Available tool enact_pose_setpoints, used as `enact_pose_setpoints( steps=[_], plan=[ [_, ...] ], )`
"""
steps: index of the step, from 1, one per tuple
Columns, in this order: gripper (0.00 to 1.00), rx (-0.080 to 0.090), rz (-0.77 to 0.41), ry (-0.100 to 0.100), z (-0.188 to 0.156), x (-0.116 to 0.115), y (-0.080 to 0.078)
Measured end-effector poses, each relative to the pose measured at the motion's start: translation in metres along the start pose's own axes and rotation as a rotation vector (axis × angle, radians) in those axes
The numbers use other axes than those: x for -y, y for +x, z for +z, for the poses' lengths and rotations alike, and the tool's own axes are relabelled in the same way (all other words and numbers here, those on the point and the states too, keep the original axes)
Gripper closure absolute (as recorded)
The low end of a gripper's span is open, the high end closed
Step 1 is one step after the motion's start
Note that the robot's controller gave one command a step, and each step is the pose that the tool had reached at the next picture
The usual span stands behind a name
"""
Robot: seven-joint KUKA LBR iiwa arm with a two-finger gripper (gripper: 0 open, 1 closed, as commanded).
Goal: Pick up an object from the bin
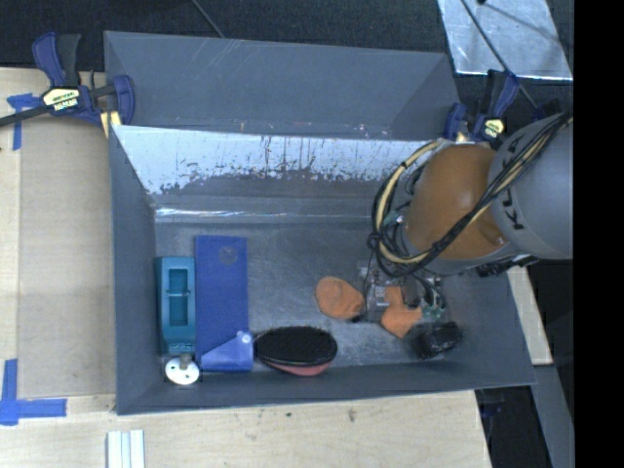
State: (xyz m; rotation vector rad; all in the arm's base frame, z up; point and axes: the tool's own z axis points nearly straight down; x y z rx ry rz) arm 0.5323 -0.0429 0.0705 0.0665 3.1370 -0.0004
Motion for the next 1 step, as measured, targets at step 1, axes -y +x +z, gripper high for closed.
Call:
enact_pose_setpoints(
  steps=[1],
  plan=[
    [1.0, 0.007, -0.063, 0.001, -0.1952, 0.0199, 0.044]
  ],
)
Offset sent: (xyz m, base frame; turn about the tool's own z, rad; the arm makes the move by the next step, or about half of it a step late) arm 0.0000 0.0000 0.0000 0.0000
